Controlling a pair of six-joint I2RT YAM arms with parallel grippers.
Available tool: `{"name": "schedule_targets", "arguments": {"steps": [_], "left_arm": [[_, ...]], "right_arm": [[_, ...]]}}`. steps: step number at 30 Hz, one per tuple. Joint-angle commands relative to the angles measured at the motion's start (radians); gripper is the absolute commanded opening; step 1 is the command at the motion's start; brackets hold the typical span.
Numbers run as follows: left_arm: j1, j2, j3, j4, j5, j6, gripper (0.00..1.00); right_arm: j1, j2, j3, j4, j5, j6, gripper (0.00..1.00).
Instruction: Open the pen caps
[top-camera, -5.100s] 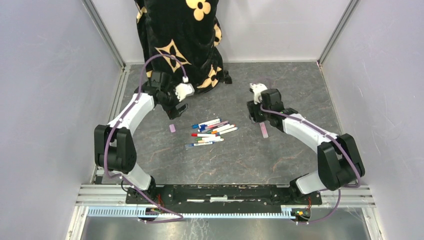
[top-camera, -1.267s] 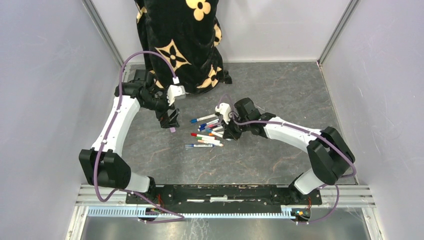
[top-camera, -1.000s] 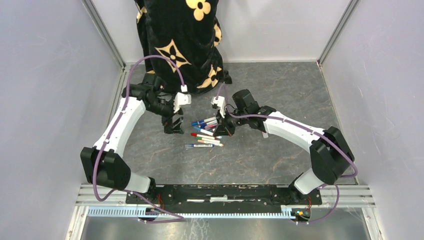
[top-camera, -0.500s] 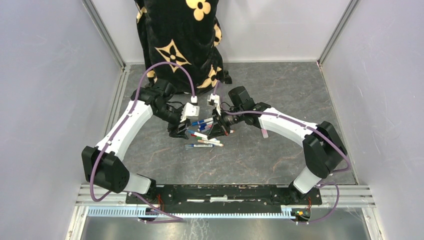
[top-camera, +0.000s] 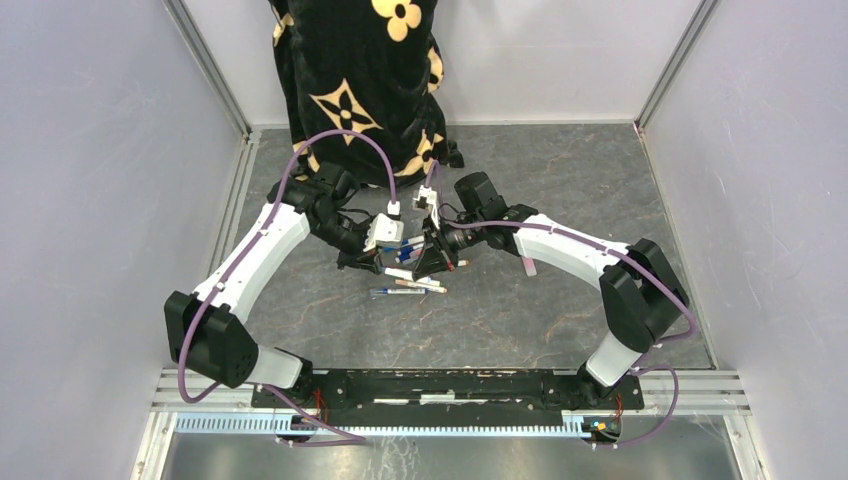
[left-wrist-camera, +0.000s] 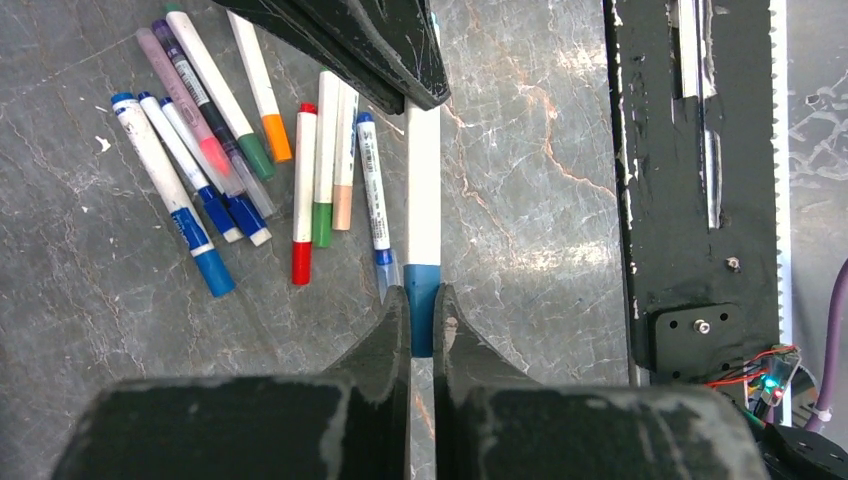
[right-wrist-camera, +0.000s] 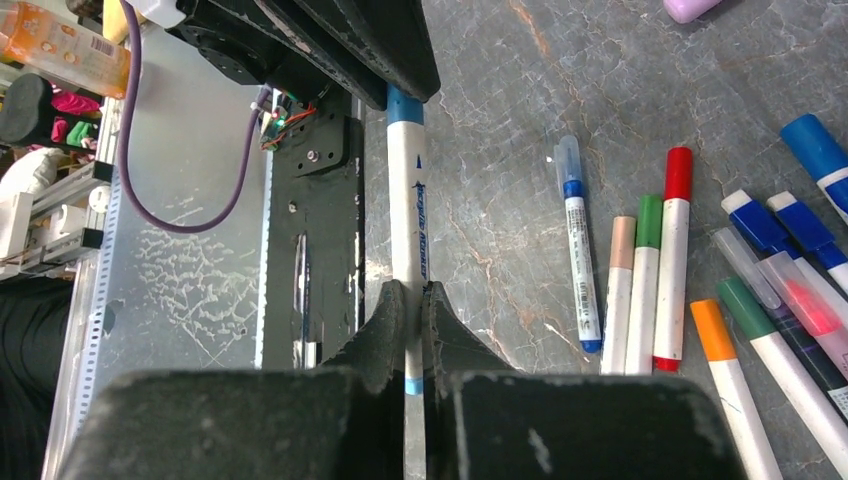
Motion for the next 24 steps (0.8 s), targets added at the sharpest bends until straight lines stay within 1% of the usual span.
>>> {"name": "schedule_targets", "arguments": {"steps": [1, 5, 6, 7, 9, 12, 15, 20, 22, 23, 24], "left_arm": [[-0.009, -0.026, -0.009, -0.031, 0.001, 0.048, 0.02], [-0.009, -0.034, -0.015, -0.033, -0.006, 0.052, 0.02], [-0.009, -0.035, -0.015, -0.033, -0.005, 0.051, 0.02], [-0.009, -0.035, -0.012, -0.033, -0.003, 0.049, 0.02], [-0.009, -0.037, -0.005, -0.033, 0.004, 0.046, 0.02], [-0.01, -0.042, 0.009, -0.033, 0.011, 0.038, 0.02], [-0.011, -0.054, 0.016, -0.033, 0.013, 0.035, 0.02], [-0.012, -0.064, 0.017, -0.029, 0.007, 0.028, 0.02], [-0.012, -0.066, 0.016, -0.024, 0.006, 0.027, 0.02], [-0.012, -0.068, 0.013, -0.023, 0.006, 0.025, 0.02], [-0.012, -0.068, 0.012, -0.022, 0.007, 0.025, 0.02]], "right_arm": [[0.002, 0.0, 0.04, 0.103, -0.027, 0.051, 0.0], [0.002, 0.003, 0.036, 0.124, -0.032, 0.071, 0.0], [0.002, 0.006, 0.033, 0.13, -0.035, 0.078, 0.14], [0.002, 0.008, 0.025, 0.151, -0.032, 0.097, 0.31], [0.002, 0.02, 0.008, 0.212, -0.059, 0.146, 0.44], [0.008, 0.052, -0.004, 0.327, -0.077, 0.232, 0.53], [0.014, 0.105, 0.011, 0.408, -0.106, 0.318, 0.53], [0.035, 0.168, 0.048, 0.427, -0.13, 0.357, 0.52], [0.041, 0.179, 0.051, 0.441, -0.131, 0.373, 0.48], [0.039, 0.182, 0.051, 0.448, -0.13, 0.385, 0.44], [0.041, 0.184, 0.049, 0.458, -0.128, 0.394, 0.38]]}}
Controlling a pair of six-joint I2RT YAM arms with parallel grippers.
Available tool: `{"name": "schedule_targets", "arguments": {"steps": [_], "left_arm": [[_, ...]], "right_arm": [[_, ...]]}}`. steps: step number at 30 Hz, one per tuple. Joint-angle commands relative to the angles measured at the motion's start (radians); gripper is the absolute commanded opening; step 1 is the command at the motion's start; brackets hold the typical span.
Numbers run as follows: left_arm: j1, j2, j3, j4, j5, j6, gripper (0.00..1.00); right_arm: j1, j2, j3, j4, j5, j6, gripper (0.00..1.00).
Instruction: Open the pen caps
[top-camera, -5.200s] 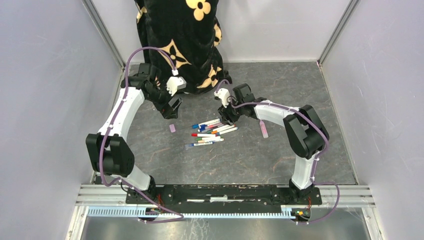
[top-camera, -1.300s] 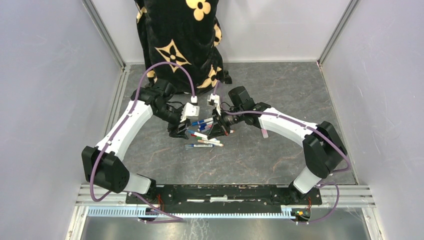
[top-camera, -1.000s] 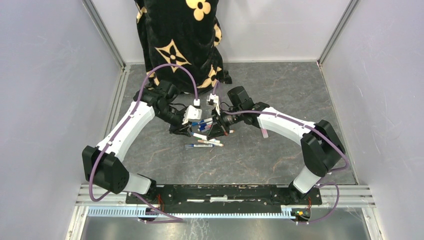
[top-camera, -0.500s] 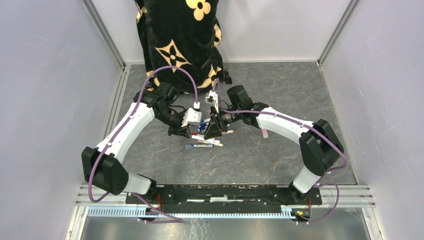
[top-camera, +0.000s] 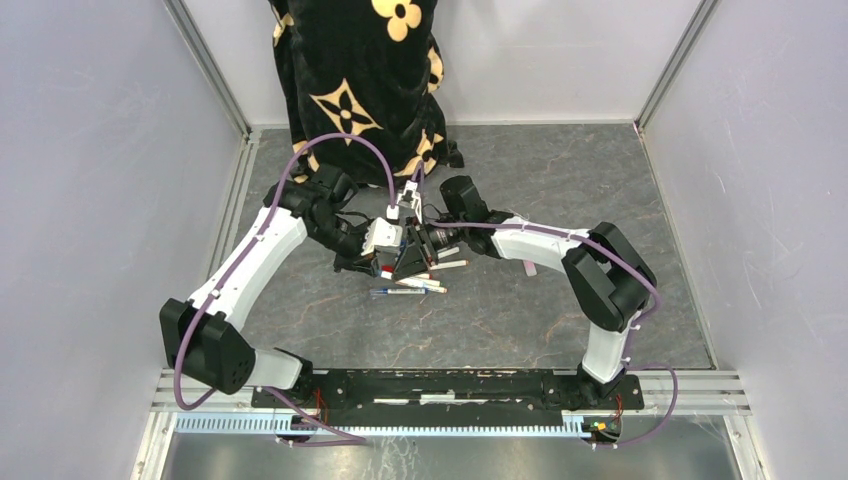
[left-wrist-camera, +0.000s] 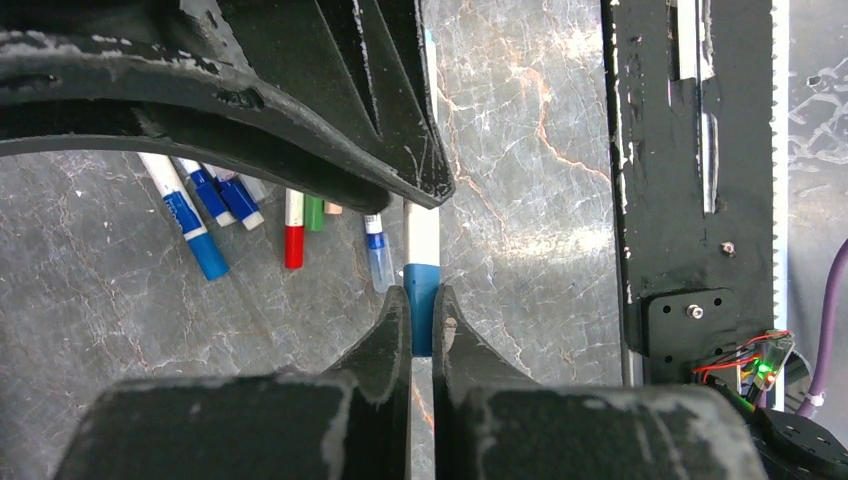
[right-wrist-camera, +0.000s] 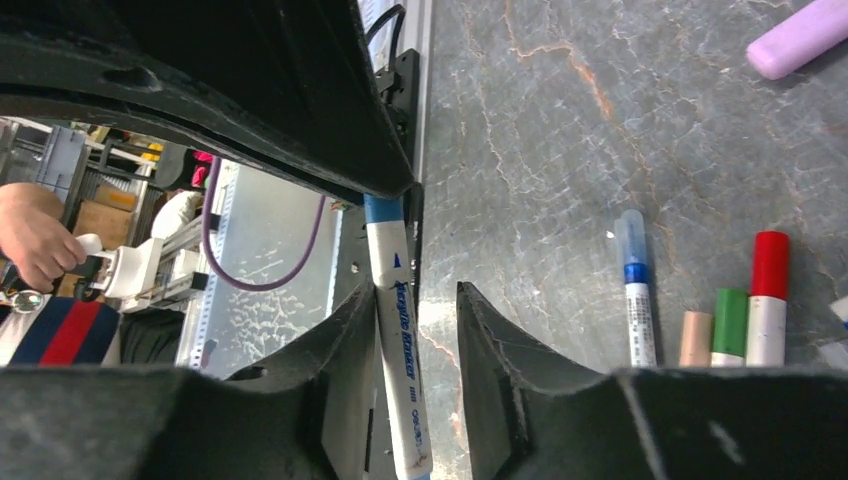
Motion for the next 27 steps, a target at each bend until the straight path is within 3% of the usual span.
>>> {"name": "schedule_targets", "arguments": {"steps": [1, 7, 10, 13, 16, 21, 27], "left_arm": [[-0.006, -0.035, 0.021, 0.002, 0.044, 0.021, 0.02], [-0.006, -0.038, 0.014, 0.017, 0.044, 0.013, 0.02], [-0.006, -0.042, 0.012, 0.022, 0.045, 0.008, 0.03], [-0.006, -0.044, 0.003, 0.022, 0.037, 0.002, 0.44], [-0.006, -0.057, -0.022, 0.014, 0.023, 0.023, 0.56], [-0.015, -0.051, -0.04, 0.008, 0.021, 0.047, 0.55], [-0.018, -0.025, -0.049, 0.021, -0.002, 0.058, 0.35]], "right_arm": [[0.012, 0.009, 0.036, 0.103, -0.012, 0.065, 0.34], [0.012, -0.002, -0.027, 0.279, -0.044, 0.196, 0.35], [0.013, -0.002, -0.035, 0.316, -0.052, 0.224, 0.18], [0.014, -0.009, -0.035, 0.307, -0.065, 0.219, 0.02], [0.013, -0.013, -0.028, 0.283, -0.07, 0.205, 0.0], [0.012, -0.007, -0.017, 0.291, -0.082, 0.221, 0.0], [0.013, -0.004, -0.014, 0.323, -0.09, 0.25, 0.0]]}}
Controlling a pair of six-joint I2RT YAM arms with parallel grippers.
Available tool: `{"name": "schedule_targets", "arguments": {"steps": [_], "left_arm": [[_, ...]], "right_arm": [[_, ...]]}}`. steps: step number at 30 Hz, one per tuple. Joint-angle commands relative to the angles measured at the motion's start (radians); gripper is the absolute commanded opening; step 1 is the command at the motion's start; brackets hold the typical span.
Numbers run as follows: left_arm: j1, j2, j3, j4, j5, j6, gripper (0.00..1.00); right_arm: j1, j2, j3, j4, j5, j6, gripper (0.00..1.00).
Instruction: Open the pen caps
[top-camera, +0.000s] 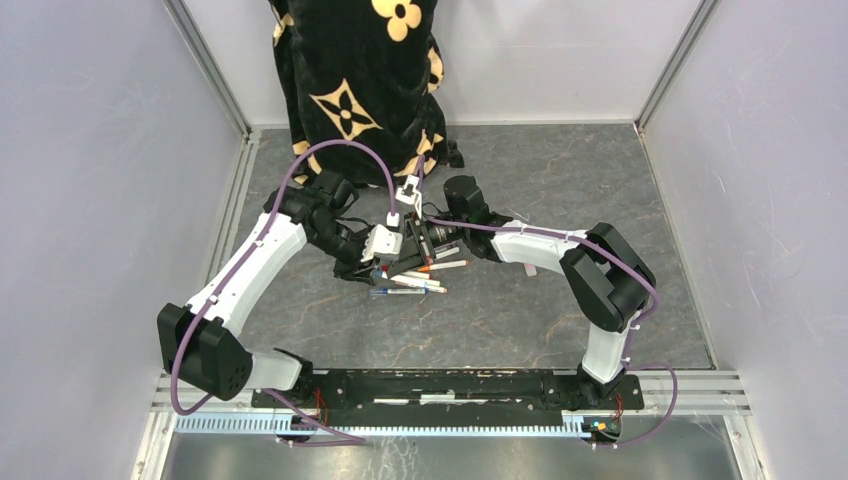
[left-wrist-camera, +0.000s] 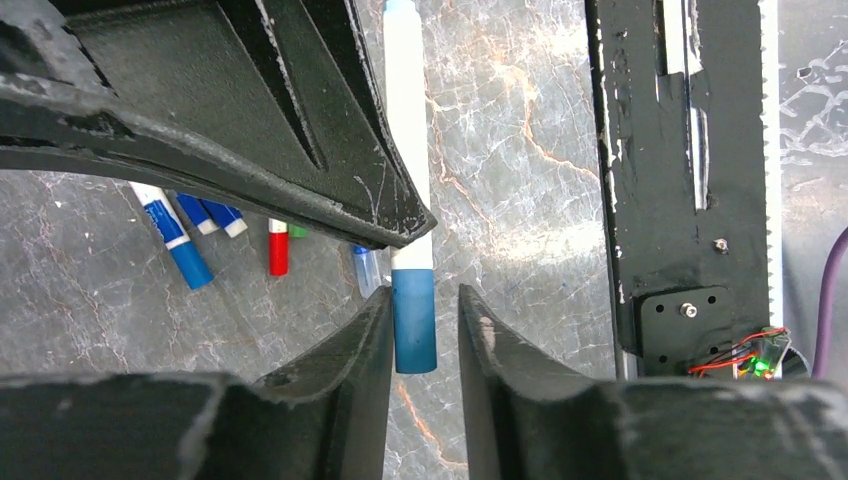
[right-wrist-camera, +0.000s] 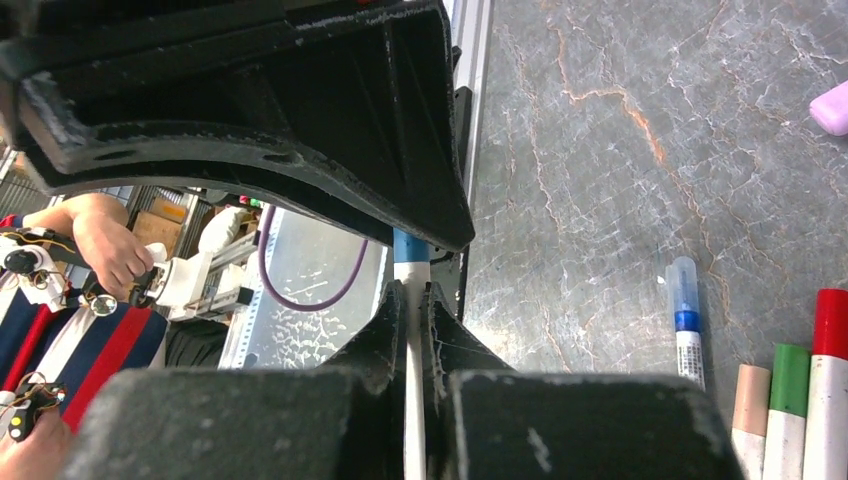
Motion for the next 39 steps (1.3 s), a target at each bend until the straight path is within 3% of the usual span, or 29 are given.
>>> {"name": "schedule_targets", "arguments": {"steps": [1, 7, 9, 11, 13, 18, 22, 25, 30, 34, 36, 39], "left_arm": [[-0.006, 0.004, -0.011, 0.017, -0.002, 0.049, 0.31], [-0.006, -0.002, -0.004, 0.025, 0.016, 0.055, 0.12], [-0.006, -0.003, -0.001, 0.025, 0.022, 0.055, 0.07], [-0.008, -0.005, 0.003, 0.025, 0.019, 0.052, 0.05], [-0.007, -0.008, 0.007, 0.024, 0.011, 0.051, 0.03], [-0.008, -0.014, 0.012, 0.044, 0.006, 0.041, 0.02], [-0.008, -0.014, 0.019, 0.054, 0.018, 0.03, 0.02], [-0.007, -0.013, 0.019, 0.056, 0.017, 0.026, 0.02], [-0.006, -0.02, 0.019, 0.054, -0.007, 0.035, 0.02], [0.046, -0.015, 0.017, 0.051, -0.123, 0.116, 0.02], [0.131, 0.011, 0.05, -0.012, -0.153, 0.206, 0.02], [0.277, 0.087, 0.145, -0.105, -0.163, 0.319, 0.02]], "right_arm": [[0.002, -0.007, 0.017, 0.087, -0.033, 0.034, 0.0], [0.002, -0.001, 0.005, 0.135, -0.039, 0.072, 0.01], [0.003, 0.002, -0.005, 0.164, -0.04, 0.094, 0.23], [0.004, 0.002, -0.015, 0.167, -0.049, 0.094, 0.35], [0.004, -0.003, -0.036, 0.168, -0.054, 0.087, 0.4], [0.007, -0.005, -0.058, 0.174, -0.058, 0.086, 0.43], [0.02, 0.003, -0.038, 0.173, -0.056, 0.093, 0.38], [0.02, 0.016, -0.019, 0.175, -0.052, 0.104, 0.18], [0.018, 0.024, -0.019, 0.175, -0.061, 0.106, 0.0], [-0.022, -0.009, -0.06, -0.009, -0.052, -0.045, 0.0], [-0.047, -0.039, -0.067, -0.204, -0.024, -0.204, 0.0], [-0.079, -0.077, -0.116, -0.339, -0.005, -0.326, 0.0]]}}
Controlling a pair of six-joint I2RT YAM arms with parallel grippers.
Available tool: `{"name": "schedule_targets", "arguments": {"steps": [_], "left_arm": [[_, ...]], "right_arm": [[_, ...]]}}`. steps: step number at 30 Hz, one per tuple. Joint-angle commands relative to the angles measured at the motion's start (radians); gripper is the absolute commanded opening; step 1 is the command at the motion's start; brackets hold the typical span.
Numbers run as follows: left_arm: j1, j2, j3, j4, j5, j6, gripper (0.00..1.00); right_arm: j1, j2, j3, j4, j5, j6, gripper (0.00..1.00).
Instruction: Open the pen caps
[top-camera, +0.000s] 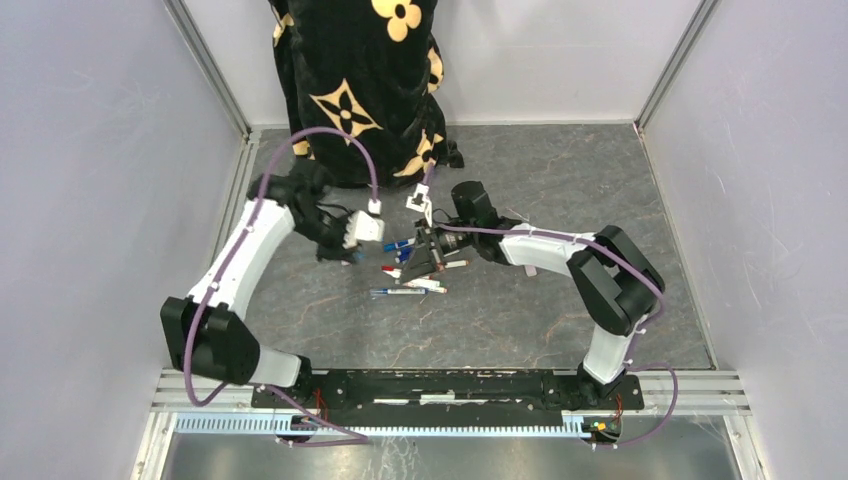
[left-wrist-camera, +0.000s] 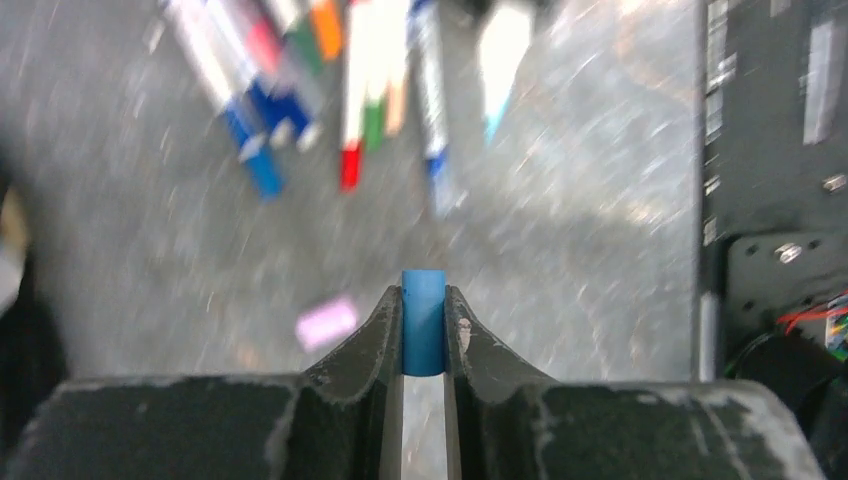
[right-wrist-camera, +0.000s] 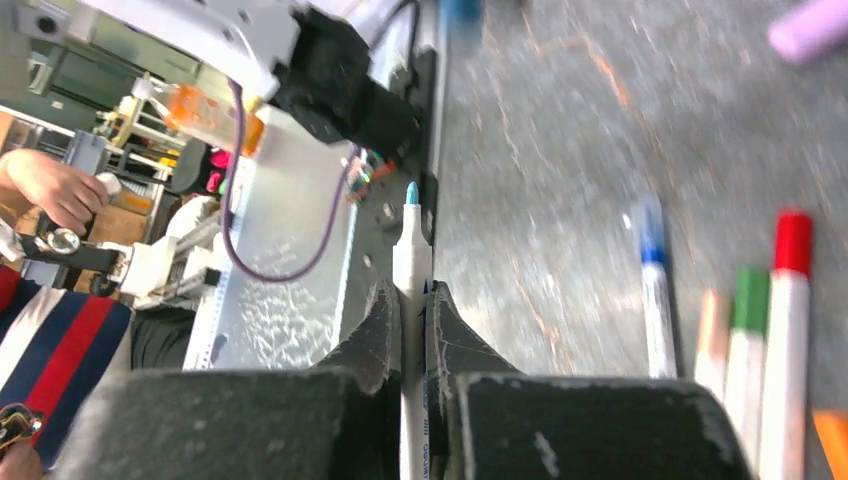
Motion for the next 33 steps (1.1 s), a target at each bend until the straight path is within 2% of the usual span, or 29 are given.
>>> {"name": "schedule_targets", "arguments": {"steps": [1, 4, 7, 9, 12, 16, 19, 23, 28, 33], "left_arm": [[0.214, 0.07, 0.147, -0.113, -0.122, 0.207, 0.02], [0.271, 0.081, 0.159, -0.095, -0.124, 0.233, 0.02], [0.274, 0.063, 0.084, 0.026, -0.083, 0.174, 0.02], [0.274, 0.053, 0.011, 0.17, -0.05, 0.081, 0.02], [0.275, 0.074, -0.066, 0.413, -0.063, -0.121, 0.02], [0.282, 0.158, -0.098, 0.584, -0.129, -0.307, 0.03], [0.284, 0.215, -0.089, 0.627, -0.149, -0.393, 0.06], [0.275, 0.264, -0.08, 0.664, -0.099, -0.469, 0.11], [0.239, 0.335, -0.069, 0.699, -0.121, -0.507, 0.14], [0.219, 0.366, -0.086, 0.689, -0.138, -0.476, 0.13]], "right_arm": [[-0.073, -0.074, -0.084, -0.323, -0.017, -0.253, 0.0], [-0.122, -0.128, -0.152, -0.321, -0.01, -0.261, 0.0], [-0.185, -0.171, -0.184, -0.306, 0.059, -0.241, 0.0], [-0.24, -0.2, -0.186, -0.342, 0.192, -0.238, 0.0], [-0.301, -0.229, -0.189, -0.457, 0.492, -0.266, 0.0], [-0.321, -0.278, -0.243, -0.482, 0.796, -0.276, 0.0], [-0.321, -0.306, -0.298, -0.438, 0.912, -0.262, 0.0], [-0.321, -0.308, -0.346, -0.403, 1.038, -0.254, 0.0], [-0.321, -0.311, -0.39, -0.356, 1.112, -0.243, 0.03], [-0.321, -0.34, -0.427, -0.349, 1.138, -0.253, 0.06]]}}
